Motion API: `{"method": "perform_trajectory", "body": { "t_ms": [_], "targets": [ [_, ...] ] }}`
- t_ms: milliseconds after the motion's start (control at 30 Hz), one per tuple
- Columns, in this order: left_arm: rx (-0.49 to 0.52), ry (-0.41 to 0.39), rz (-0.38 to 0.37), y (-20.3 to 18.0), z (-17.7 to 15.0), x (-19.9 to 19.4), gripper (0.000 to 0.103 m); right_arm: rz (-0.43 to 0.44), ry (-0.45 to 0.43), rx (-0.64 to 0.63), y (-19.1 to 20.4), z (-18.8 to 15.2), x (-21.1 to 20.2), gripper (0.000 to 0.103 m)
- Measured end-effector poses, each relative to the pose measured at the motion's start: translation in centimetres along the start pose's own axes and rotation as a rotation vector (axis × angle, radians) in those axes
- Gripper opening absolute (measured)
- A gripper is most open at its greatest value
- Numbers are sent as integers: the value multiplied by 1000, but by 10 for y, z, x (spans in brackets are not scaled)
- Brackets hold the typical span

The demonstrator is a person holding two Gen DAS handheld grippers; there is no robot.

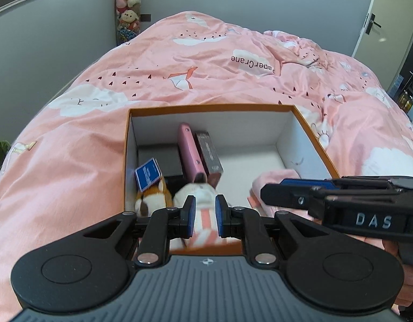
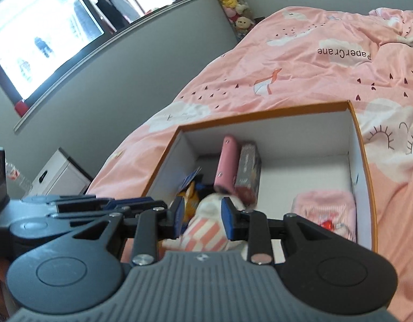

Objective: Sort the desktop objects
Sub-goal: 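Grasp the gold square box with left gripper while right gripper grasps white card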

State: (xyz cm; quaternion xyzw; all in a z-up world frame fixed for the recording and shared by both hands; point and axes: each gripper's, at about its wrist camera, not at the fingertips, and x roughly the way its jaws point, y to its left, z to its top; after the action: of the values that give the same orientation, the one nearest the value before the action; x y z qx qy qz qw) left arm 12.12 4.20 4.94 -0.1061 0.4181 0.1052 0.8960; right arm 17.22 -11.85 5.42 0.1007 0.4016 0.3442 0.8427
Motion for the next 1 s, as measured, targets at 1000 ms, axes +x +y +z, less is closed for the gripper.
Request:
{"method": "perform_trajectory", "body": {
  "t_ms": [1000],
  "targets": [
    [-86,356,-131,24,-114,-4,51,-120,310,64,-6,-120,2,39]
  ]
}}
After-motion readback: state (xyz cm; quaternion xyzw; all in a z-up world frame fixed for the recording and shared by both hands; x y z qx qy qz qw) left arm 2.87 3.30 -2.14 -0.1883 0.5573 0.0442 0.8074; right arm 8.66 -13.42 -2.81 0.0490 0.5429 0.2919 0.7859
